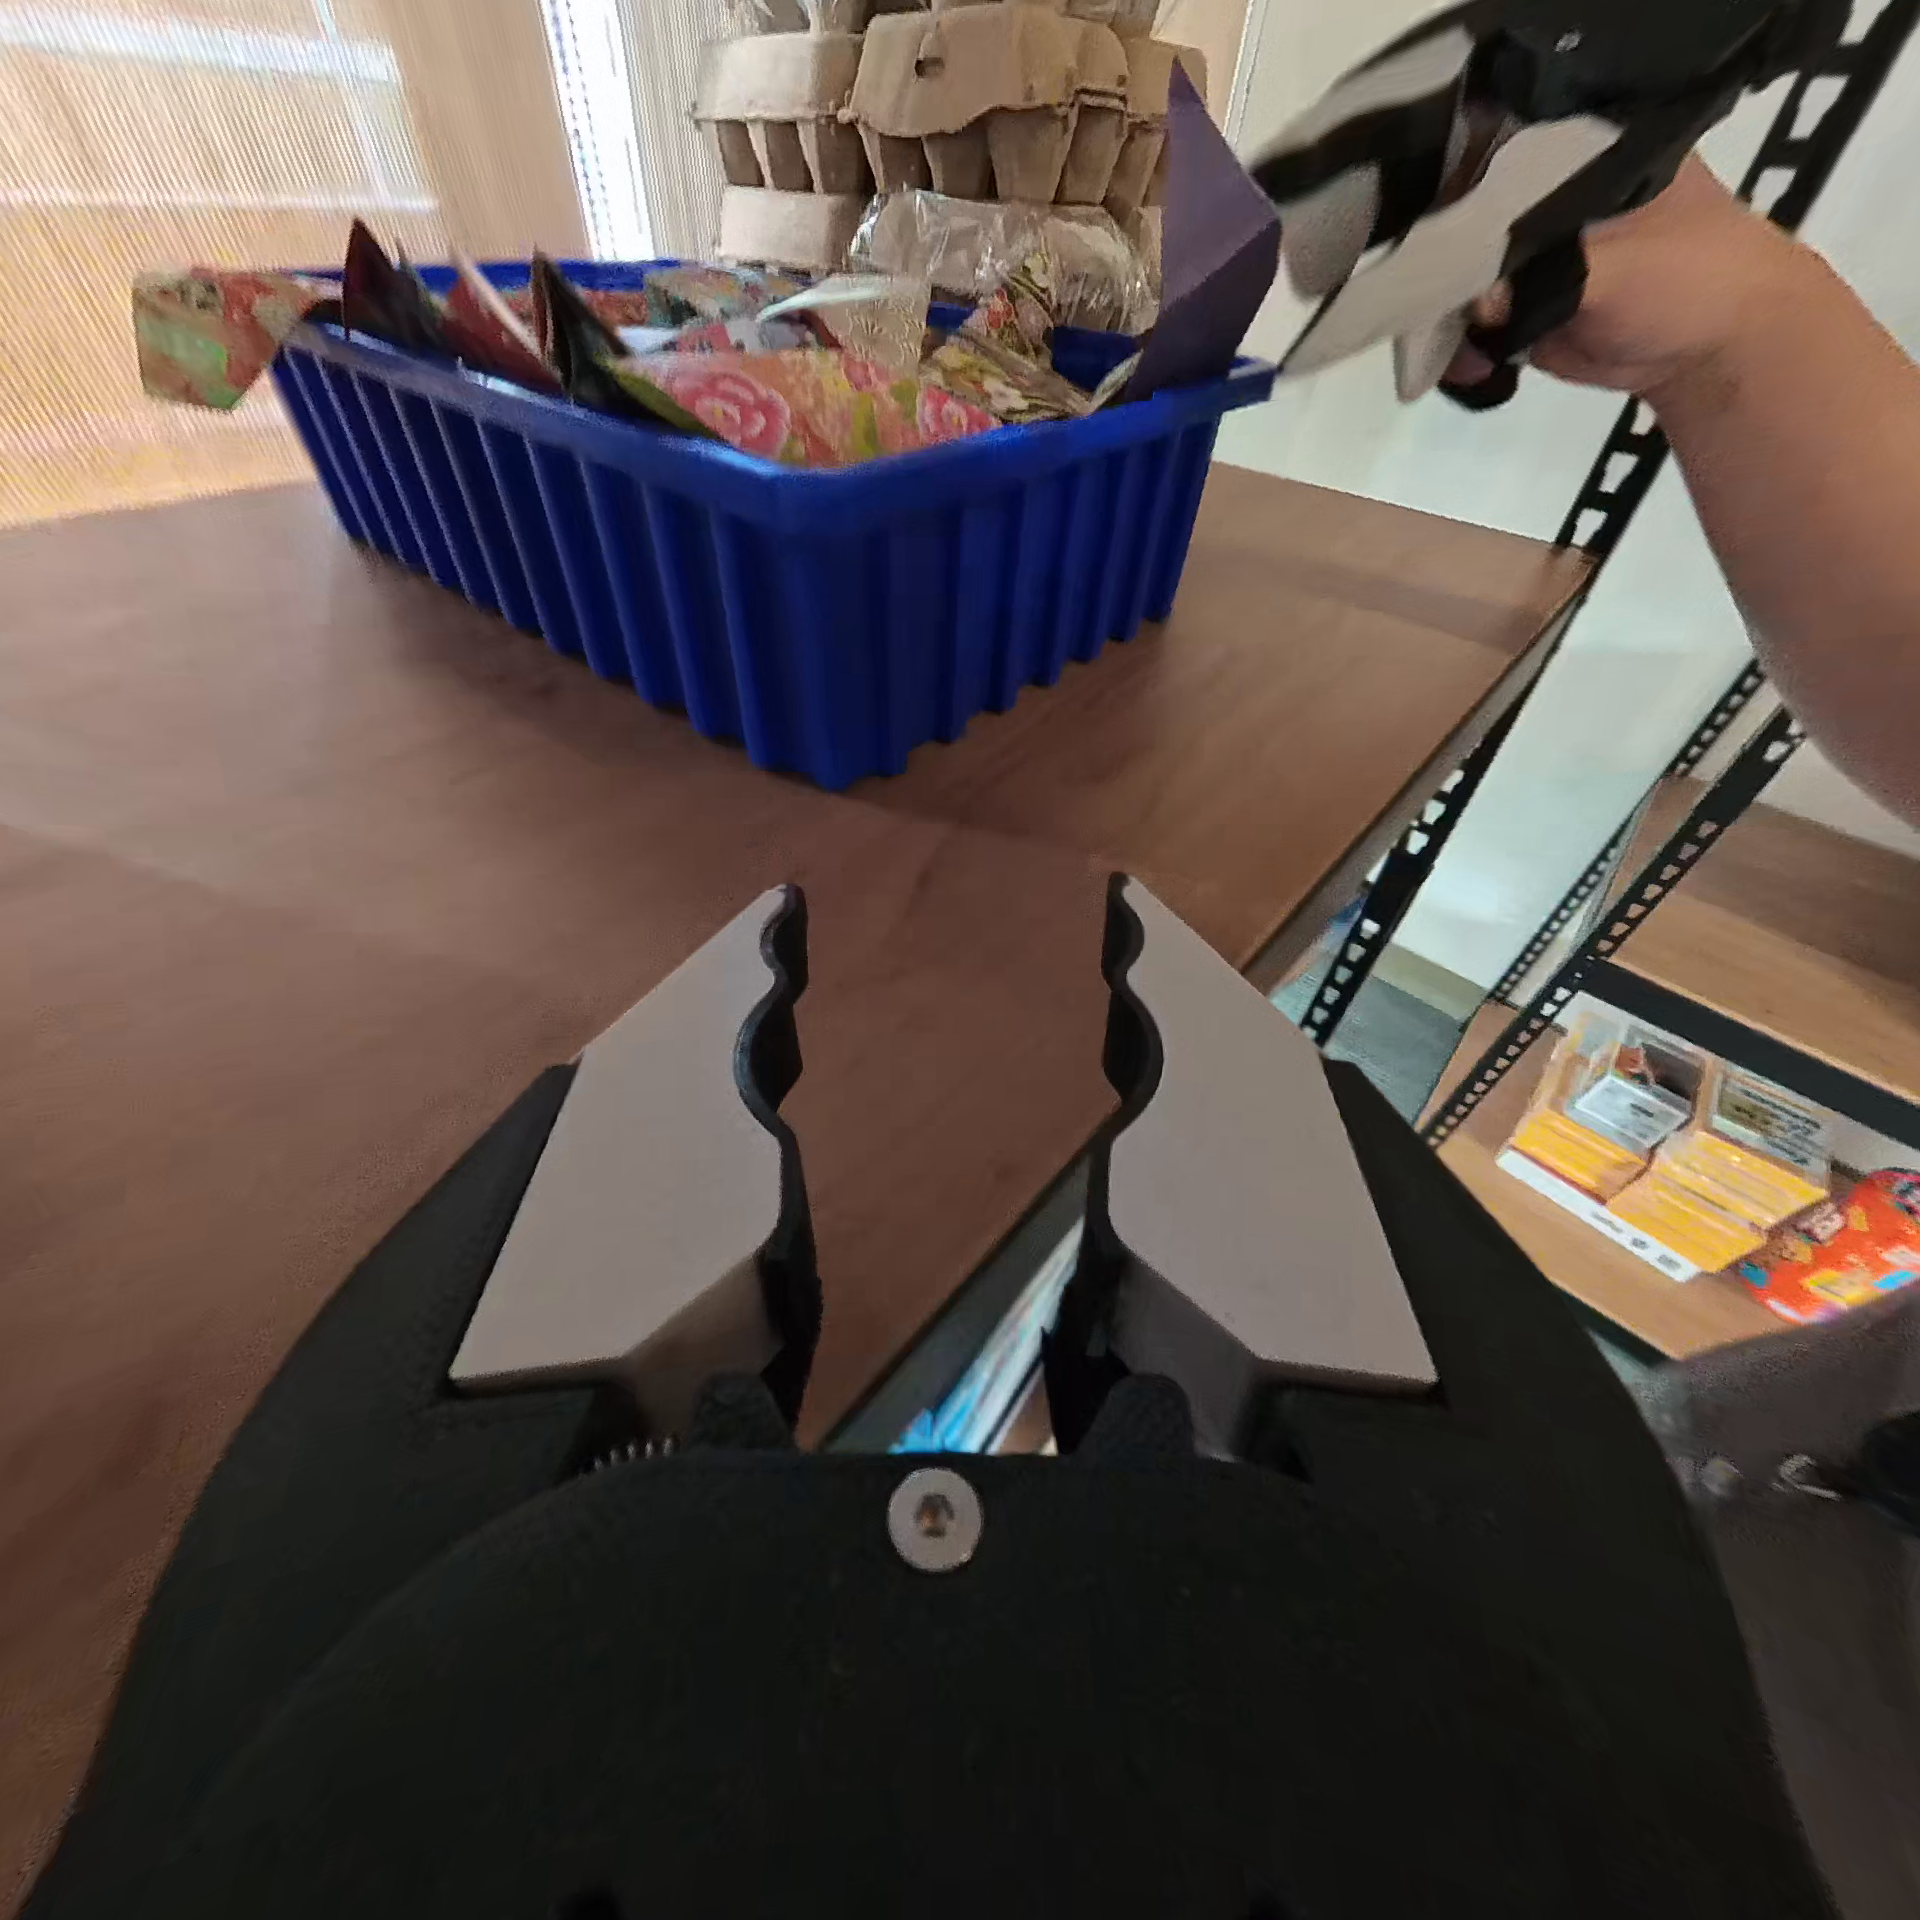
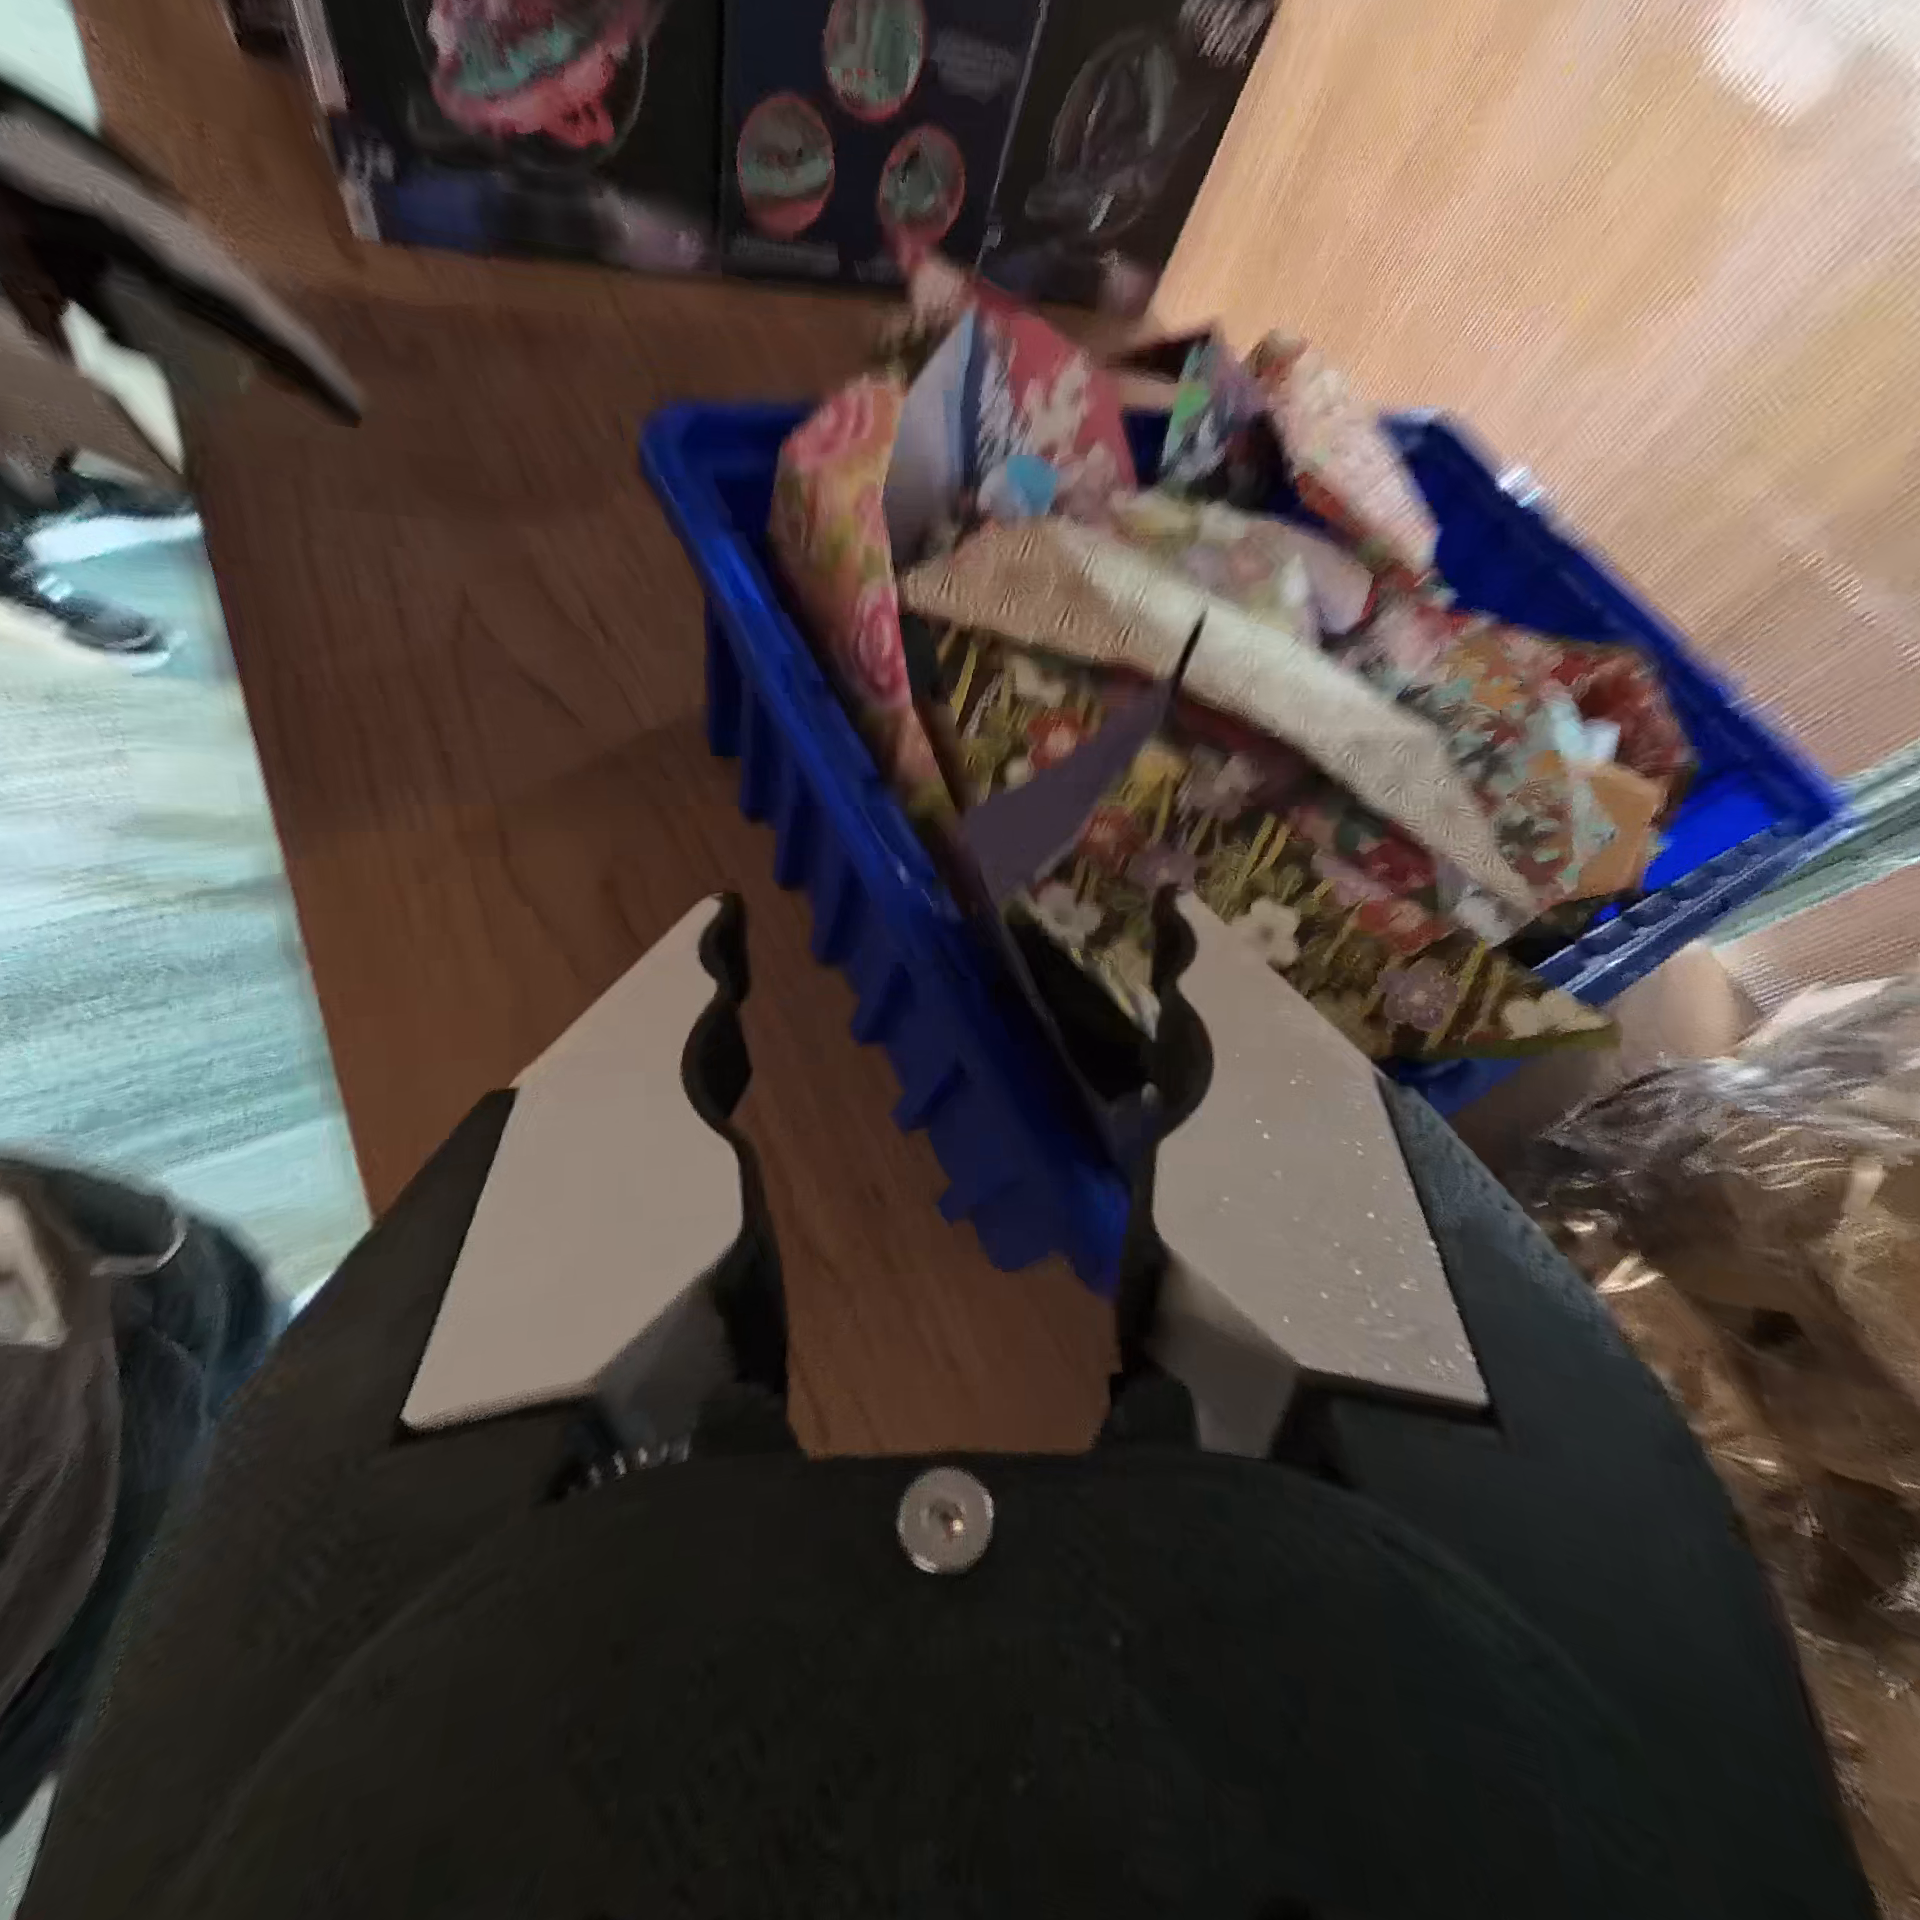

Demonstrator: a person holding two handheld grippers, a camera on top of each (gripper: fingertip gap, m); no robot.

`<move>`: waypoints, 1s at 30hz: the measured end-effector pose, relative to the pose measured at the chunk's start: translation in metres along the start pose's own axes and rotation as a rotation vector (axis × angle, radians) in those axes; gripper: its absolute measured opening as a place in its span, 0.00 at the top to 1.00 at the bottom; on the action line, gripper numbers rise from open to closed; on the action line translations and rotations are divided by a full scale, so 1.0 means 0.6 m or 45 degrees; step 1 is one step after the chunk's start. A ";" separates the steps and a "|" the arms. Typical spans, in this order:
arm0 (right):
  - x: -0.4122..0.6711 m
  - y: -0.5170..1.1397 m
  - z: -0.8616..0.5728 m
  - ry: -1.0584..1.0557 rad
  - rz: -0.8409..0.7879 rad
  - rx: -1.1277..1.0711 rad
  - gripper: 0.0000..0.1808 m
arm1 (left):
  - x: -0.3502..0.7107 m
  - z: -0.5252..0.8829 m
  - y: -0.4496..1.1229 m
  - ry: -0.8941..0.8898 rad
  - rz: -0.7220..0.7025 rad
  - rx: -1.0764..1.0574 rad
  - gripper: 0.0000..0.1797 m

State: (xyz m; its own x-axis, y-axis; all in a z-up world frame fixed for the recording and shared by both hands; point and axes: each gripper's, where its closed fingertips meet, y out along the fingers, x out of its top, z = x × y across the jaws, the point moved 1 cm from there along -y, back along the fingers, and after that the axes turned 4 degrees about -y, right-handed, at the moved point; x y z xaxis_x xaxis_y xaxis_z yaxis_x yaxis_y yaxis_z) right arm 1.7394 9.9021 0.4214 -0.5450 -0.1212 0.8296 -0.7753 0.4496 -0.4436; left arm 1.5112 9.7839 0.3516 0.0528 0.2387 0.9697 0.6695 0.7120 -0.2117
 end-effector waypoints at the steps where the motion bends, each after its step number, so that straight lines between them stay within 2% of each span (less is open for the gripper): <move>1: 0.025 -0.008 -0.001 -0.021 -0.044 -0.081 0.55 | -0.008 -0.001 -0.013 -0.016 0.007 0.005 0.69; 4: 0.127 -0.032 -0.001 -0.097 -0.206 -0.316 0.56 | -0.022 0.011 -0.050 -0.047 -0.006 0.081 0.69; 6: 0.187 -0.011 0.026 -0.132 -0.230 -0.305 0.61 | -0.021 0.012 -0.071 -0.088 -0.044 0.095 0.70; 9: 0.234 0.070 0.051 -0.129 -0.038 -0.262 0.64 | -0.023 0.003 -0.099 -0.118 -0.084 0.075 0.70; 11: 0.247 0.148 0.048 -0.061 0.100 -0.232 0.61 | -0.025 0.002 -0.115 -0.122 -0.103 0.085 0.70; 14: 0.223 0.267 0.043 0.062 0.324 -0.206 0.52 | -0.023 0.000 -0.140 -0.155 -0.152 0.078 0.70; 17: 0.171 0.329 0.037 0.096 0.560 -0.317 0.49 | -0.017 -0.005 -0.164 -0.187 -0.220 0.026 0.71; 23: 0.175 0.323 -0.007 0.106 0.524 -0.565 0.65 | -0.013 0.006 -0.211 -0.168 -0.276 -0.014 0.72; 27: 0.170 0.308 -0.018 0.092 0.549 -0.561 0.80 | -0.014 0.009 -0.226 -0.092 -0.301 -0.088 0.72; 30: 0.157 0.311 -0.018 0.164 0.595 -0.492 0.79 | -0.033 0.031 -0.225 -0.071 -0.247 -0.075 0.72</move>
State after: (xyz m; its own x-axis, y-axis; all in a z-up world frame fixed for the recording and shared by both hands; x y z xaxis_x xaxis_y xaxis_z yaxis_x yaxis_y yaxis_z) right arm 1.5468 9.9841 0.4204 -0.7376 0.2627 0.6221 -0.2788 0.7205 -0.6349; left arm 1.4061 9.6950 0.3590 -0.1211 0.1381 0.9830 0.7056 0.7085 -0.0126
